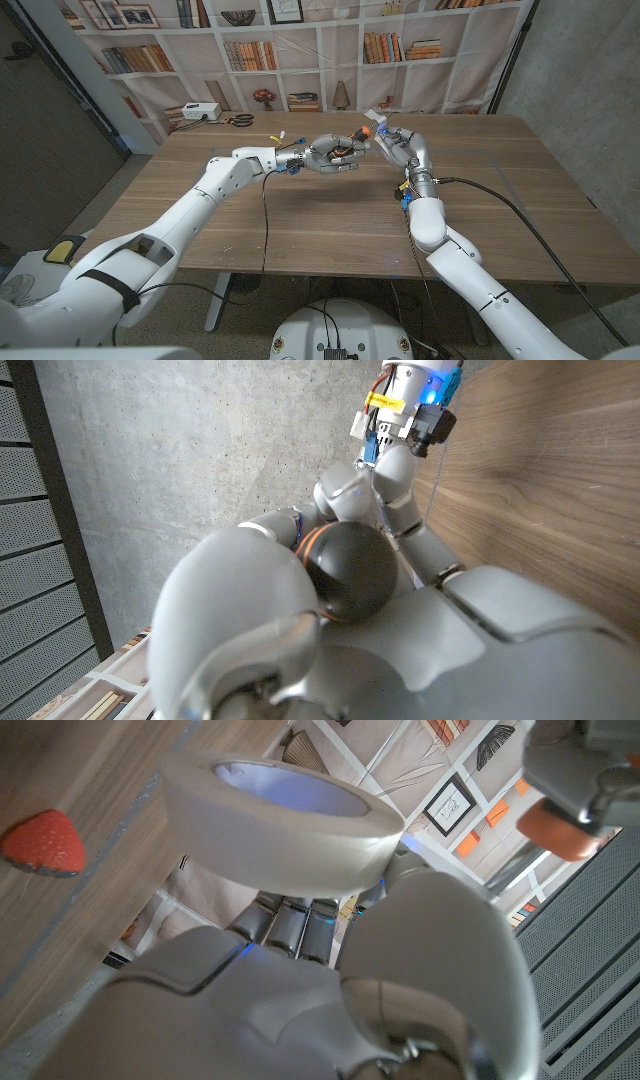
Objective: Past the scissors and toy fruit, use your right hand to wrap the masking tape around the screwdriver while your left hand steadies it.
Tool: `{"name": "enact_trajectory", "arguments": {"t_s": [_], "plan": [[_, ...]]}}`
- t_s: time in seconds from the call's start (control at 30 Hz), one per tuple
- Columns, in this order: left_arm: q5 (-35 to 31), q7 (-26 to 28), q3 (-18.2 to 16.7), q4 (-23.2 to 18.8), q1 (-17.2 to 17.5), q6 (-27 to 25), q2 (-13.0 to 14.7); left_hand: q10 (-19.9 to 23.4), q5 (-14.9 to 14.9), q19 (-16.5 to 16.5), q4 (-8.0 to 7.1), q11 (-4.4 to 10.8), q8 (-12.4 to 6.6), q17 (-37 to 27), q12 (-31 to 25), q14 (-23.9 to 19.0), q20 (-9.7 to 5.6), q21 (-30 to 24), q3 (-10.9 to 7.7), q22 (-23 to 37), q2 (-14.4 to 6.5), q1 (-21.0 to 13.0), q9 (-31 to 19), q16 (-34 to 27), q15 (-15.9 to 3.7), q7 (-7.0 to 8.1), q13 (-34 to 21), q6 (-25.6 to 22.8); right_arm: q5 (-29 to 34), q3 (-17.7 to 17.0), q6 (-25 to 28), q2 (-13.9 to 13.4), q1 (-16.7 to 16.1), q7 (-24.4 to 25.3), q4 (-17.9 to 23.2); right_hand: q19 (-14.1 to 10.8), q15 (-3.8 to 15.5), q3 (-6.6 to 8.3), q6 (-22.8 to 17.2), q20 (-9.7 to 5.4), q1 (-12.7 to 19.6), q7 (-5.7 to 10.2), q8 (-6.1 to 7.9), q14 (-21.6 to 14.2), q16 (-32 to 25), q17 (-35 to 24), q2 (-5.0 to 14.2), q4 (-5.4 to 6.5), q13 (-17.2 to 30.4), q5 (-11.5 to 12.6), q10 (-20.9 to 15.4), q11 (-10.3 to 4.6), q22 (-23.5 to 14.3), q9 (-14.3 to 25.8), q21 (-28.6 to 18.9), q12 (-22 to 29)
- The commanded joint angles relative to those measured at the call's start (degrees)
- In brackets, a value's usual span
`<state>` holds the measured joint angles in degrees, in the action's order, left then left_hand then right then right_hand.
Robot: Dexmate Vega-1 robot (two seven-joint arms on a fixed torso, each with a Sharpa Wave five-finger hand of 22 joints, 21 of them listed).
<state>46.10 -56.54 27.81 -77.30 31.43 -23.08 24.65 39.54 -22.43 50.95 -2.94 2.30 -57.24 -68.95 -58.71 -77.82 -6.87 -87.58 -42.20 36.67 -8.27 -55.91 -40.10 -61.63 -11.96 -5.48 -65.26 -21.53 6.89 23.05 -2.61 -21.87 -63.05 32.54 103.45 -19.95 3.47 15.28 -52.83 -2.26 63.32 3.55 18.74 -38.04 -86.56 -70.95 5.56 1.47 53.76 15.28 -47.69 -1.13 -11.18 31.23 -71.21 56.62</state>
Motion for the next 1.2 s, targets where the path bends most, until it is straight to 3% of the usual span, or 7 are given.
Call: {"name": "enact_trajectory", "arguments": {"t_s": [0.03, 0.3, 0.63, 0.87, 1.2], "plan": [[1.16, -1.05, -0.61, -2.91, 1.43, 0.65, 2.15, 0.13, 0.33, 0.61, -1.95, -0.02, -0.44, -0.16, -0.50, -0.36, -5.30, -0.35, -2.32, 0.38, -1.38, -0.61, 0.02, -0.24, 0.17, -0.34, -0.45, 0.01, -1.16, 0.64, 2.15, 0.43, 2.88, 0.81, -4.12, 0.37, 8.42, 2.24, -4.42, -2.47, 3.15, -4.18, 0.19, 0.42, -0.38, -0.13, 3.39, -1.94, 0.26, 0.08, -2.32, -3.27, 0.05, 0.13, -0.39, 0.37], [0.99, -1.93, 0.15, -3.76, 1.16, 0.25, 3.03, 0.16, 0.44, 0.47, -1.90, -0.07, -0.72, -0.28, -0.44, -0.22, -5.36, -0.34, -2.41, 0.48, -1.44, -0.64, -0.21, -0.36, 0.14, -0.42, -0.09, 0.17, -1.83, -0.07, 1.16, 1.02, 5.28, 2.78, -6.67, 0.41, 8.42, 2.29, -4.50, -2.46, 3.11, -4.22, 0.14, 0.53, -0.33, -0.12, 3.37, -1.97, 0.20, 0.10, -2.28, -3.21, 0.14, 0.10, -0.64, 0.34], [-2.23, -3.21, 3.11, -4.15, -1.20, -1.27, 4.69, -0.04, 0.70, 0.46, -1.73, -0.03, -0.93, -0.18, -0.73, -0.17, -5.32, 0.01, -2.41, -0.25, -1.50, -0.74, -0.22, -0.25, 0.13, -0.47, -0.35, 0.38, -4.64, -3.32, -1.86, 1.12, 5.61, 4.36, -5.36, 0.60, 8.44, 2.39, -4.52, -2.50, 3.02, -4.24, 0.08, 0.53, -0.32, -0.12, 3.32, -2.03, 0.15, 0.15, -2.31, -3.10, 0.30, 0.27, -1.14, 0.42], [-4.73, -6.16, 5.74, -3.86, -3.56, -2.00, 5.33, 0.06, 0.84, 0.69, -1.58, 0.02, -1.09, -0.40, -0.51, -0.31, -5.37, 0.06, -2.40, -0.66, -1.55, -0.84, -0.30, -0.43, 0.10, -0.56, 0.17, 0.39, -8.41, -5.40, -3.93, 1.26, 5.54, 2.97, -4.78, 0.41, 8.44, 2.44, -4.62, -2.55, 2.98, -4.19, -0.02, 0.51, -0.33, -0.12, 3.26, -2.08, 0.04, 0.17, -2.34, -3.08, 0.38, 0.17, -1.41, 0.39], [-7.07, -3.52, 6.59, -6.14, -3.85, -3.78, 6.58, -0.11, 1.16, 0.67, -1.38, -0.09, -1.17, -0.09, -0.78, -0.33, -5.39, -0.22, -2.43, -0.61, -1.66, -1.01, -0.02, -0.11, 0.09, -0.78, -0.07, 0.26, -15.82, -6.88, -6.98, 1.23, 6.53, -2.48, -4.61, 0.40, 8.43, 2.53, -4.57, -2.61, 2.95, -4.20, -0.06, 0.52, -0.32, -0.12, 3.22, -2.16, 0.16, 0.21, -2.29, -3.10, 0.45, 0.34, -1.69, 0.49]]}}
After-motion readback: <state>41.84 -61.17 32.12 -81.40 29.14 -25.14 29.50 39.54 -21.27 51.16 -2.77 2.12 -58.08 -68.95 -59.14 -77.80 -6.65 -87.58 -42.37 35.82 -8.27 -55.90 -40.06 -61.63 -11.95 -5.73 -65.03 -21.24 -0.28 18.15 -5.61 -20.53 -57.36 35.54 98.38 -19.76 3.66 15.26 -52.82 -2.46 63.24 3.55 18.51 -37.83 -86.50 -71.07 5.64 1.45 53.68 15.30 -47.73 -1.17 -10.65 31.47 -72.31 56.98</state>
